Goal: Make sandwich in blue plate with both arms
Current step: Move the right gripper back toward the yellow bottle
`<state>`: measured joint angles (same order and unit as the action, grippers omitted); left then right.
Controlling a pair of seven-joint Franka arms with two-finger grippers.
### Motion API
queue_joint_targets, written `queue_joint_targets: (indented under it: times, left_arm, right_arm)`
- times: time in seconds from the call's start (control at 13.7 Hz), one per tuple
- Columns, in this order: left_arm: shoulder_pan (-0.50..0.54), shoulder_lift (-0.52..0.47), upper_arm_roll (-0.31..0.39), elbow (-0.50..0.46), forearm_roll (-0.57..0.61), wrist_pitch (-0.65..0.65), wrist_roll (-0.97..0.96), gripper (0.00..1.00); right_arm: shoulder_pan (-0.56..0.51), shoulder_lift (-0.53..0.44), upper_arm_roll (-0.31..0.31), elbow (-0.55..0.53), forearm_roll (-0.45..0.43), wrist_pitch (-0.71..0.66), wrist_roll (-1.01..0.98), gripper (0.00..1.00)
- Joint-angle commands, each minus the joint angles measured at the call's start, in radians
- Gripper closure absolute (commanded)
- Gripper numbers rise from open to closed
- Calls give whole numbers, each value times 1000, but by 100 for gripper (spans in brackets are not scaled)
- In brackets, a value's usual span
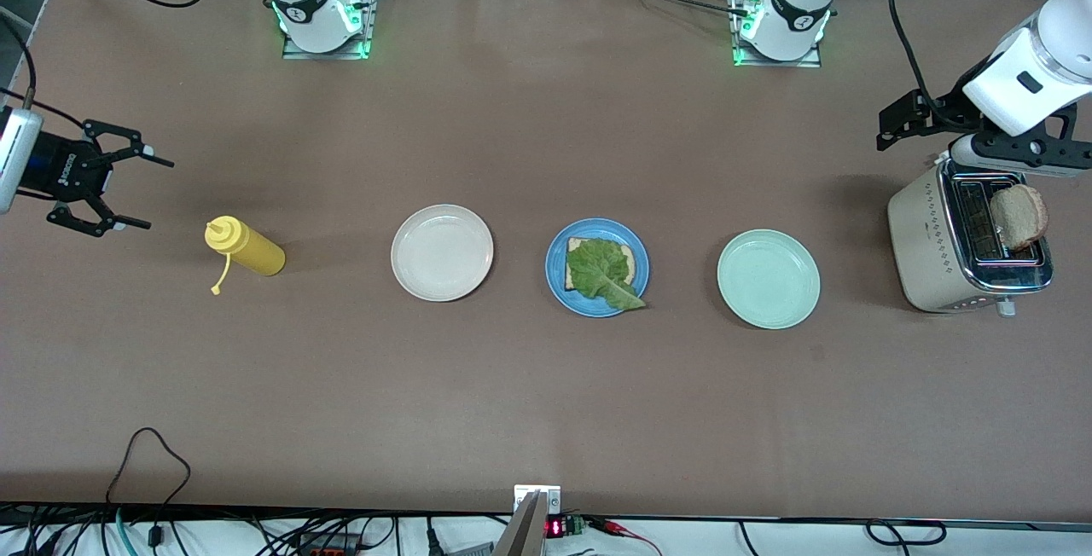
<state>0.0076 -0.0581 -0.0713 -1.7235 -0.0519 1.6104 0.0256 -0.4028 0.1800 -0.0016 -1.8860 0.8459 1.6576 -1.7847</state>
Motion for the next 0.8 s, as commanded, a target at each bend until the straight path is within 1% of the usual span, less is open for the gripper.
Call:
queue_joint_targets:
  times: [0.0, 0.15, 0.22, 0.51, 0.59, 0.73]
  left_arm:
    - [5, -6, -7, 12, -9, -18, -4, 0]
    - [5, -6, -5, 12, -9, -18, -4, 0]
    - [5, -5, -5, 12, -8, -18, -6, 0]
    - [14, 3, 4, 13, -9, -20, -19, 0]
    - [37, 7, 2, 13, -9, -29, -20, 0]
    - [45, 9, 2, 13, -9, -37, -18, 0]
  right_arm:
    - [-80, 108, 18, 24, 108, -73, -175, 0]
    - [-120, 179, 18, 37, 160, -126, -284, 0]
    - [-135, 217, 18, 51, 173, -149, -332, 0]
    - [-180, 428, 20, 178, 214, -255, -524, 0]
    - [-182, 468, 20, 198, 216, -271, -557, 0]
    - [-183, 534, 18, 217, 228, -280, -639, 0]
